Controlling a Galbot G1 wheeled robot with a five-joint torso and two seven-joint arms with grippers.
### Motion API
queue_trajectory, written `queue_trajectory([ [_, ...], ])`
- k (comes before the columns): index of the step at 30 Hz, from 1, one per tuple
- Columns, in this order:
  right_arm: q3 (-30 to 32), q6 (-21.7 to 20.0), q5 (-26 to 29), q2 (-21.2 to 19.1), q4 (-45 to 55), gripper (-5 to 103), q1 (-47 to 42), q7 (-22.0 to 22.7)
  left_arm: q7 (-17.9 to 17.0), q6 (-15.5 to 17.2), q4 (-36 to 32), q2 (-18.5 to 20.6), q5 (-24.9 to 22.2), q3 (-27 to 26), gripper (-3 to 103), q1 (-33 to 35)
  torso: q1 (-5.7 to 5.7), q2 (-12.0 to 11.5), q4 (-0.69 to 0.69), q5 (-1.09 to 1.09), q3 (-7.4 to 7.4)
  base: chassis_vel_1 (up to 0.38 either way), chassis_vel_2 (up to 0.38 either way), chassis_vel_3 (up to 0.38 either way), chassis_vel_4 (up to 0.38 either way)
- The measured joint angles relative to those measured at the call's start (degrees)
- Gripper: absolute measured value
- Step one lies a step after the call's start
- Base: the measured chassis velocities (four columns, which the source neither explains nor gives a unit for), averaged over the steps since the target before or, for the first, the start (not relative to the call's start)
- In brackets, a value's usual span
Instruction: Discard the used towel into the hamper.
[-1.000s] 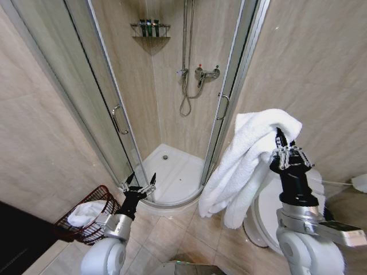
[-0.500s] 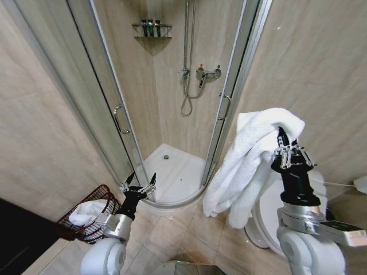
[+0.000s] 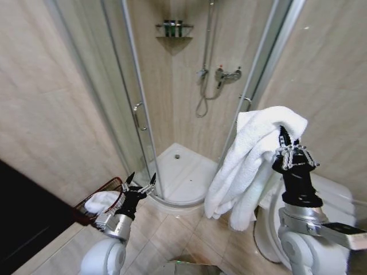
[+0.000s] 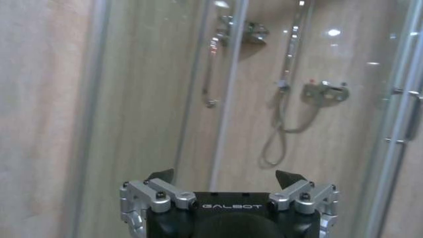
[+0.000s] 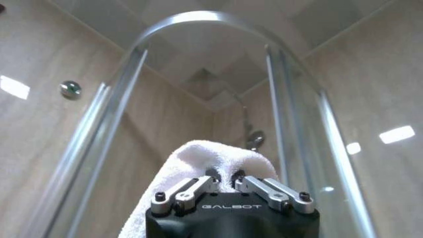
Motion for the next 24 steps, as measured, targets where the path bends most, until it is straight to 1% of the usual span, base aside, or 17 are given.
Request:
queue_trajectory([
  [15, 0.3, 0.9, 0.9, -0.4, 0.0, 7, 0.1, -0.2, 0.0, 0.0, 0.0, 0.0, 0.0, 0.0, 100, 0.0, -0.77, -1.6, 0.01, -0.01, -0.90, 0.127, 0.121, 0.121, 0.127],
  [21, 0.3, 1.0, 0.5, -0.3, 0.0, 7, 0.0, -0.8, 0.0, 0.0, 0.0, 0.0, 0.0, 0.0, 100, 0.0, -0.82, -1.8, 0.02, 0.00, -0.98, 0.064, 0.078, 0.084, 0.083],
  [24, 0.3, 1.0, 0.5, -0.2, 0.0, 7, 0.0, -0.8, 0.0, 0.0, 0.0, 0.0, 0.0, 0.0, 100, 0.0, -0.82, -1.8, -0.01, 0.01, -0.98, 0.000, 0.000, 0.000, 0.000],
])
